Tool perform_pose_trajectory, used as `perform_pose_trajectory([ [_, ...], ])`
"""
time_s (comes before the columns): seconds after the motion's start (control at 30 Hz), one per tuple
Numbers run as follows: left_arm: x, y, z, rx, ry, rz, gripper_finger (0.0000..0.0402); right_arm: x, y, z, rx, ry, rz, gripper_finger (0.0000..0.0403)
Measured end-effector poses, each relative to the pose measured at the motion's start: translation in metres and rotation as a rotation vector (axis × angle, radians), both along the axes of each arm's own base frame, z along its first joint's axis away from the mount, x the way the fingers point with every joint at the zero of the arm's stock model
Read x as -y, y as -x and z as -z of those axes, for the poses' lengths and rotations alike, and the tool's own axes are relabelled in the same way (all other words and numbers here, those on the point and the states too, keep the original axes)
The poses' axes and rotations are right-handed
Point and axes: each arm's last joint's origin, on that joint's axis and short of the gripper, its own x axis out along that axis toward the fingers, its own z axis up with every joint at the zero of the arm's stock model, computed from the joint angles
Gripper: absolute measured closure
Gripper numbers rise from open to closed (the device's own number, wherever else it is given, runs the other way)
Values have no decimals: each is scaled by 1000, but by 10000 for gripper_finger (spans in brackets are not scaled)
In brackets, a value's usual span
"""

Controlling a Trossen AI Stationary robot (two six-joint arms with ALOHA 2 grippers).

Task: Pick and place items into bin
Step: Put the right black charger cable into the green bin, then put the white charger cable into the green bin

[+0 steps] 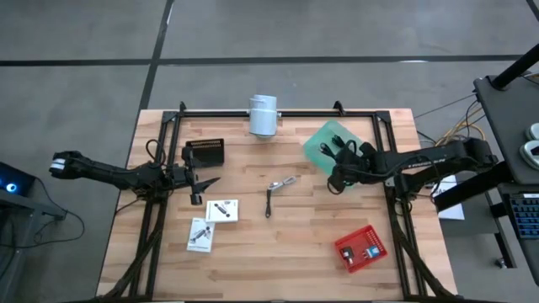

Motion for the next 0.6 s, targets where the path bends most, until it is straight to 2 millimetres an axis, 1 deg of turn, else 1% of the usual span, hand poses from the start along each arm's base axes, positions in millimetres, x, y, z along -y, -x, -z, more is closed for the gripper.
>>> perform_pose_trajectory([
  [0.13, 0, 0, 0, 0, 0, 0, 210, 1, 0, 0, 1, 1, 6, 393],
  [0.23, 0, 0, 0, 0, 0, 0, 210, 2, 0, 0, 1, 3, 10, 385],
  [0.5, 0, 0, 0, 0, 0, 0, 210, 2, 0, 0, -2, 5, 8, 337],
  [0.6, 0, 0, 0, 0, 0, 0, 210, 2, -3, -1, 4, 14, -29, 320],
])
